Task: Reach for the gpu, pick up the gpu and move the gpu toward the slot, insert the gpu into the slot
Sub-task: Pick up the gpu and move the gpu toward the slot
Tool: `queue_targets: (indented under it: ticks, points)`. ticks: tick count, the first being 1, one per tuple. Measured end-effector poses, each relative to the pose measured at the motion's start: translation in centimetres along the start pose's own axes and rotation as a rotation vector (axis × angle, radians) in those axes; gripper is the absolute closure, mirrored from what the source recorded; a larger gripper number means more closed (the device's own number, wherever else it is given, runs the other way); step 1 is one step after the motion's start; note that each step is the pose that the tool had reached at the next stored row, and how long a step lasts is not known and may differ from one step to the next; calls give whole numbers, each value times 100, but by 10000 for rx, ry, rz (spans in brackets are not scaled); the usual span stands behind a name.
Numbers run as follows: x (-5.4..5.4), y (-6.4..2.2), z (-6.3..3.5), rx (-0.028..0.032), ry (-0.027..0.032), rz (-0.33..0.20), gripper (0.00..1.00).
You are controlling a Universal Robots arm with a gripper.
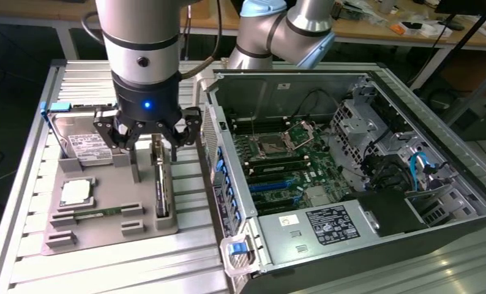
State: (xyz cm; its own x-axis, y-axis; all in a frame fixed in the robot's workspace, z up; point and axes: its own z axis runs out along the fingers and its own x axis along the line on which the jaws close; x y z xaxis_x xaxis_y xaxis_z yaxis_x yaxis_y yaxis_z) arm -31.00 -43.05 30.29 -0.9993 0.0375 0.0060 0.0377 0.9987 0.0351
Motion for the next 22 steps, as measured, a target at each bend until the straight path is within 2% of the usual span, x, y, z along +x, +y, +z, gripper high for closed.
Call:
queue_targets:
  ticks: [15,22]
  points:
    - [-9,-126,269,1,-1,24,34]
    - [-115,-127,402,0,-1,39,34]
